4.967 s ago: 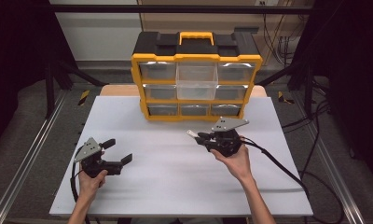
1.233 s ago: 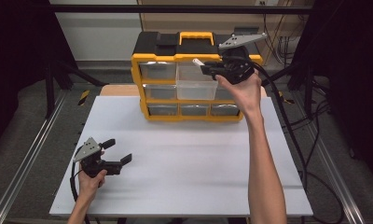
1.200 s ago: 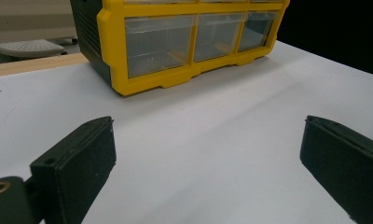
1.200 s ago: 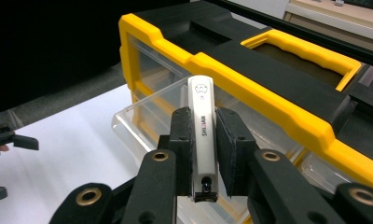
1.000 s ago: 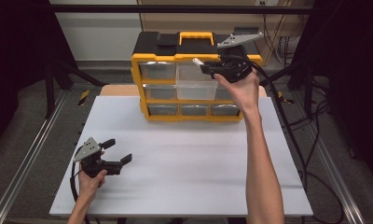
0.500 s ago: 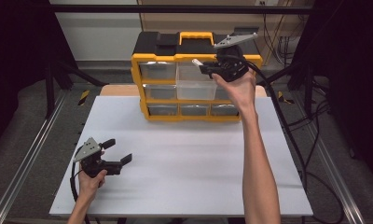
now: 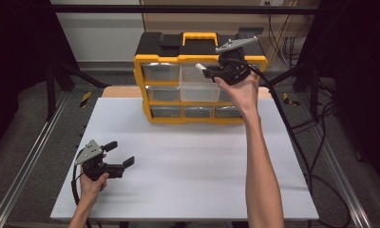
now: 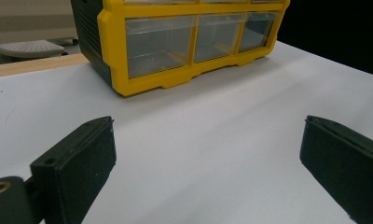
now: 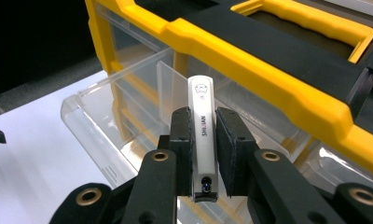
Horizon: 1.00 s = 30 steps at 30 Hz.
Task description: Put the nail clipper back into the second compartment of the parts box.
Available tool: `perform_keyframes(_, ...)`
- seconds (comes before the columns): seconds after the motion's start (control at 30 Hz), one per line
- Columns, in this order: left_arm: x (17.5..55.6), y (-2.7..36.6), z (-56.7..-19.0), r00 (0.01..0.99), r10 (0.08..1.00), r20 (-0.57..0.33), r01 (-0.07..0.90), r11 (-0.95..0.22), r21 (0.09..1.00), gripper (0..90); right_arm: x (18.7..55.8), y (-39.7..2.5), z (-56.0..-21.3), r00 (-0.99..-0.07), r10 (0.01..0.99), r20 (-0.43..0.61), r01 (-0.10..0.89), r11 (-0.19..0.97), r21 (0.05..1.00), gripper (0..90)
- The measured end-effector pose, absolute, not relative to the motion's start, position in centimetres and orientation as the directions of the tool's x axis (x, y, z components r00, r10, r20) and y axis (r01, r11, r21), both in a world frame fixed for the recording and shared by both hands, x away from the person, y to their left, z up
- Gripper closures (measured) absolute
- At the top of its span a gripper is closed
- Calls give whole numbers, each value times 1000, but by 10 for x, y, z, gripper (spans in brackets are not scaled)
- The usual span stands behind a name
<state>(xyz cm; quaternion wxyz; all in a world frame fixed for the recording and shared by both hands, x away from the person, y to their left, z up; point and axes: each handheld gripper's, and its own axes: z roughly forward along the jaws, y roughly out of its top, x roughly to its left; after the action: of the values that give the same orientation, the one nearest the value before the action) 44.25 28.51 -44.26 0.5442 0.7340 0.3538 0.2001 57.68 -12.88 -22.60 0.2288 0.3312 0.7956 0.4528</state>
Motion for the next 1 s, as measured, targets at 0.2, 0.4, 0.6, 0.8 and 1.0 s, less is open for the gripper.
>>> perform_keyframes(0.2, 443, 285, -443, 670, 737, -92, 302, -157, 940, 35, 579, -130, -230, -673, 737, -65, 335, 382, 861, 773)
perform_keyframes(0.4, 442, 285, -443, 670, 737, -91, 302, -158, 940, 35, 581, -128, -234, -674, 736, -57, 353, 389, 851, 773)
perform_keyframes(0.6, 443, 285, -443, 671, 736, -91, 302, -159, 940, 35, 583, -128, -237, -674, 737, -44, 378, 395, 837, 772)
perform_keyframes(0.8, 443, 285, -443, 671, 736, -91, 302, -158, 940, 35, 584, -129, -237, -673, 739, -40, 386, 397, 833, 768)
perform_keyframes(1.0, 443, 285, -443, 671, 736, -91, 302, -159, 940, 36, 580, -132, -235, -672, 739, -35, 361, 368, 857, 721)
